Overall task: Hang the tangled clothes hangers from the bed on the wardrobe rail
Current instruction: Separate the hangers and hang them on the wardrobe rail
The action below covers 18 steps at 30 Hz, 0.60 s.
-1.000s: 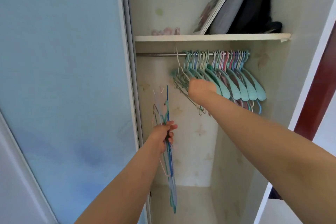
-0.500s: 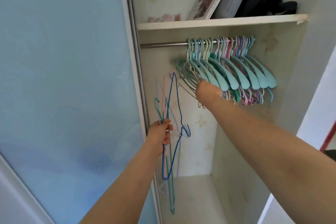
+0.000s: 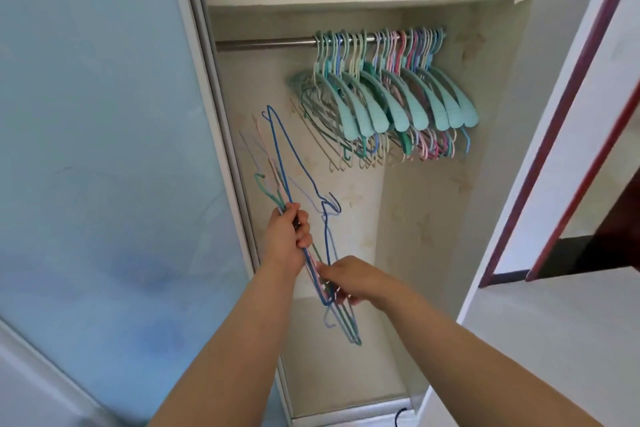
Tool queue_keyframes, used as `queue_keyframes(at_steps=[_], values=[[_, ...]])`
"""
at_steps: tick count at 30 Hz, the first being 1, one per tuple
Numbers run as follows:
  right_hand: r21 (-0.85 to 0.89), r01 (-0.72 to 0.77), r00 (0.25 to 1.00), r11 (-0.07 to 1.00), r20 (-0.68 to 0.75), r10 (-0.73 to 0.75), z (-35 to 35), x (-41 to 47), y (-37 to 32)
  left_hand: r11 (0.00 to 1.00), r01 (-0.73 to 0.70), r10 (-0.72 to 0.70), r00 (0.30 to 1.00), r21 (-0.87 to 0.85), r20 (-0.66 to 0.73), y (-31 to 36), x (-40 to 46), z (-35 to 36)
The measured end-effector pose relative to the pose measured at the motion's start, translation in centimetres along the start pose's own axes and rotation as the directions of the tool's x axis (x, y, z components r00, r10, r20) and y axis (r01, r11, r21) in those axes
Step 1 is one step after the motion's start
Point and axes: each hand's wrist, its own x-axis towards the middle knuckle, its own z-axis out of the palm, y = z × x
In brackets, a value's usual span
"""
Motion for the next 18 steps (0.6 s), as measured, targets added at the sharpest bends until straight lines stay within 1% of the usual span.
queue_keyframes(at_steps=[1,3,5,8,11,14,18], values=[[0.101,0.02,0.998,0.995,-0.055,-0.015,0.0,-0.4,0.6,1.0,-0.007,0.007,1.0,0.008,-0.014,-0.3,-0.3,0.2],[0.329,0.032,0.991,0.944,-0.137,0.014,-0.2,-1.4,1.6,1.0,-0.001,0.002,0.999,0.028,-0.045,-0.9,-1.0,0.3],[0.477,0.028,0.987,0.878,-0.15,0.051,-0.2,-2.5,2.3,1.0,0.018,-0.017,0.997,0.024,-0.074,-1.7,-1.8,0.3],[0.554,0.016,0.986,0.833,-0.146,0.077,0.1,-4.0,3.4,0.998,0.048,-0.044,0.992,0.032,-0.117,-3.0,-3.3,-0.1],[0.621,0.049,0.974,0.782,-0.203,0.1,0.1,-4.8,4.1,0.99,0.07,-0.049,0.985,0.122,-0.166,-4.2,-4.1,-0.3],[0.683,0.073,0.968,0.727,-0.223,0.112,0.2,-5.5,4.4,0.985,0.065,-0.039,0.985,0.157,-0.165,-4.5,-4.2,-0.1],[0.66,0.186,0.917,0.728,-0.382,0.113,0.1,-6.0,4.6,0.987,0.038,-0.015,0.989,0.157,-0.146,-4.6,-4.2,0.0]])
